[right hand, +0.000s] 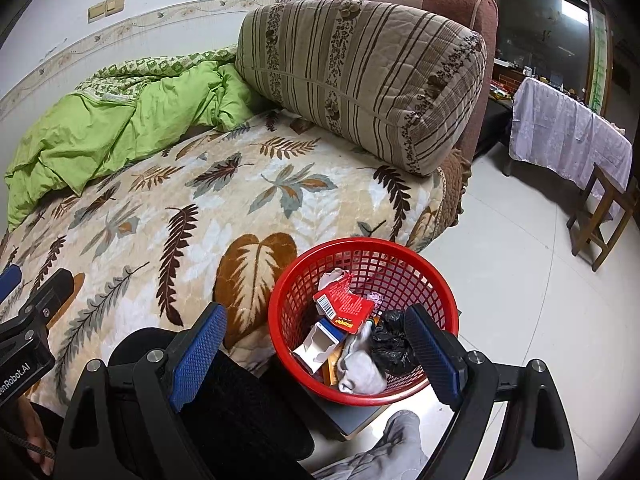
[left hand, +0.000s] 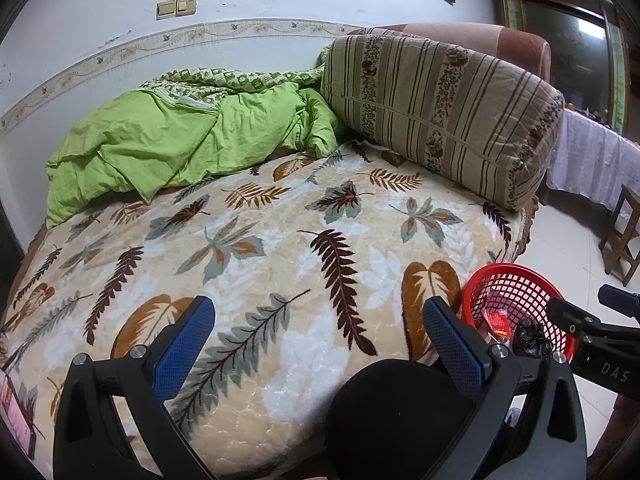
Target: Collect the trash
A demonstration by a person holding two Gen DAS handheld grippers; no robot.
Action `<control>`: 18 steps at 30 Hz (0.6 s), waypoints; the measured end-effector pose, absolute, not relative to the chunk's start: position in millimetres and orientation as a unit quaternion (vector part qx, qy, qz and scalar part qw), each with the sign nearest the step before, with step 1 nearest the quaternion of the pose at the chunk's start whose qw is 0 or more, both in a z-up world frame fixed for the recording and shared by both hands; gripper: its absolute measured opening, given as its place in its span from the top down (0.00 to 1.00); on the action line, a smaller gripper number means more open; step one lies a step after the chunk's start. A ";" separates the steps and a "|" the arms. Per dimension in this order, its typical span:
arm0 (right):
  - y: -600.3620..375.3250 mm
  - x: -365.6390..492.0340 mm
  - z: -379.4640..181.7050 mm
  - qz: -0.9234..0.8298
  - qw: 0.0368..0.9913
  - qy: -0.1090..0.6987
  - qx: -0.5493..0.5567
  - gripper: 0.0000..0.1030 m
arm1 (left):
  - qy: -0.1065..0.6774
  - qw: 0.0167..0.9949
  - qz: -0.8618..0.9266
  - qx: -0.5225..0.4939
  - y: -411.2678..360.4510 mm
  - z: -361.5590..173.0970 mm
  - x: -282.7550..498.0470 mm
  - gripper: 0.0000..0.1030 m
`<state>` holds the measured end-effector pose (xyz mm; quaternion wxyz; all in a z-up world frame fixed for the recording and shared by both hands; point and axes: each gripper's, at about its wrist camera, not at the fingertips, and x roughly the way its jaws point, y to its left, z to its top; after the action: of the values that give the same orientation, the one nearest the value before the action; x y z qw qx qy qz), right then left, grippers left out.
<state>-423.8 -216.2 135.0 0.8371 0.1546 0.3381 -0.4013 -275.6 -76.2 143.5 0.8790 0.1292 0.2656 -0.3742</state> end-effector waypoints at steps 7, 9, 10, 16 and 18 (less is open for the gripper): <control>-216.4 -423.6 134.5 -0.400 0.838 0.338 0.154 0.11 | 0.263 0.880 -0.373 0.131 -76.6 143.4 -277.2 0.00; -215.9 -423.5 134.3 -0.400 0.838 0.339 0.154 0.11 | 0.264 0.878 -0.377 0.131 -77.1 143.5 -278.1 0.00; -216.2 -423.4 134.0 -0.400 0.838 0.339 0.154 0.11 | 0.264 0.878 -0.378 0.131 -77.3 143.7 -278.6 0.00; -216.1 -423.4 133.8 -0.400 0.838 0.339 0.154 0.11 | 0.262 0.876 -0.382 0.135 -79.2 143.9 -281.0 0.00; -216.3 -423.2 133.8 -0.399 0.838 0.340 0.154 0.11 | 0.262 0.876 -0.382 0.134 -78.7 144.0 -280.8 0.00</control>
<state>-423.2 -216.3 133.8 0.8376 0.1537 0.3398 -0.3992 -280.8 -78.7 144.0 0.8760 0.1340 0.2617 -0.3823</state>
